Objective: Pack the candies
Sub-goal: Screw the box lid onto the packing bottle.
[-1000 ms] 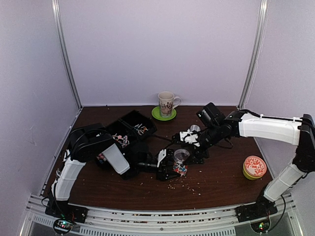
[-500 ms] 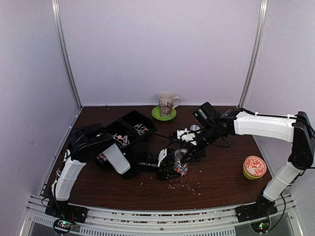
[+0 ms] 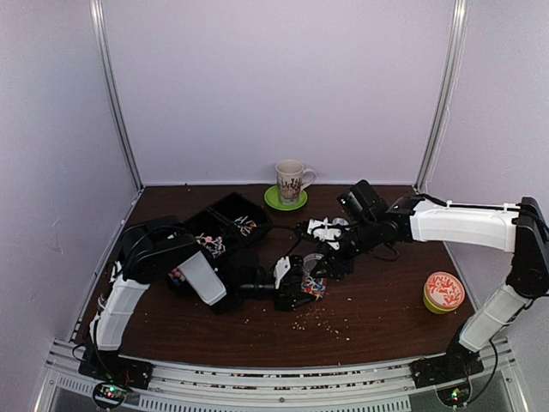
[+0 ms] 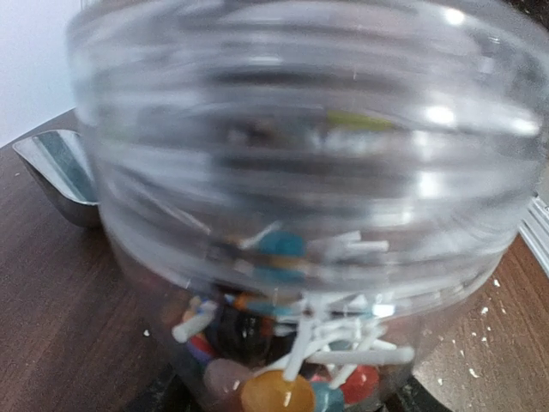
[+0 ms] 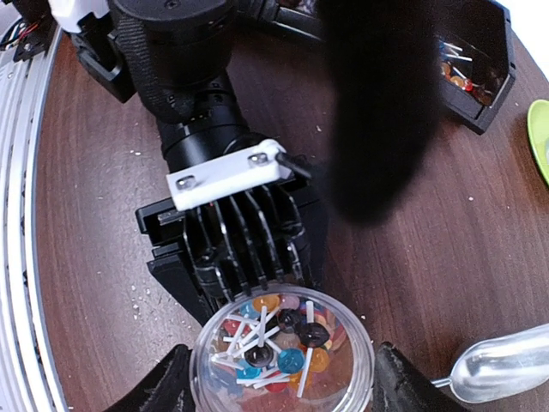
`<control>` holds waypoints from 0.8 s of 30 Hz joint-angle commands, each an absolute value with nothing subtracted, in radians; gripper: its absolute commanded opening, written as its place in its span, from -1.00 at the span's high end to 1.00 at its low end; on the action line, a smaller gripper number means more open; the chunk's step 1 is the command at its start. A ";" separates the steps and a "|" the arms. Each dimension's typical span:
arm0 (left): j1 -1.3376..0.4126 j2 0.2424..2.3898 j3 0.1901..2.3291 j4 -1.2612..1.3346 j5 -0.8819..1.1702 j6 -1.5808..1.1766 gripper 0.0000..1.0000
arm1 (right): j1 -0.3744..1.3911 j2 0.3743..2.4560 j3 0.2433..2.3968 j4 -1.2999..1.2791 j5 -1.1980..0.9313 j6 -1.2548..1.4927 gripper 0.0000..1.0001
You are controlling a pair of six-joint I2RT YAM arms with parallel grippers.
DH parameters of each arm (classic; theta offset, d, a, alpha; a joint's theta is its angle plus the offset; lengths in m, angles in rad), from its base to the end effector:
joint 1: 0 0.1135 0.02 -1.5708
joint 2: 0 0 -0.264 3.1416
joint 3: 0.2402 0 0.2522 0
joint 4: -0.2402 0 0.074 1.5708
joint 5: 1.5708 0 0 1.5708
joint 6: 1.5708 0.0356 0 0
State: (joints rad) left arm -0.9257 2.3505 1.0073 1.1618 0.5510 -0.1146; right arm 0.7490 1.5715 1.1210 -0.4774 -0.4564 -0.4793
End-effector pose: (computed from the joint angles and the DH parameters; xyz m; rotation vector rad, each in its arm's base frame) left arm 0.2388 -0.3484 0.0573 1.1266 1.5230 -1.2160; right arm 0.2313 0.2364 0.2400 -1.5877 1.9185 0.6825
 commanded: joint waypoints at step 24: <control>-0.922 2.298 0.986 1.104 0.371 -0.152 0.44 | 0.864 1.526 1.062 -0.390 -0.152 -0.140 -0.94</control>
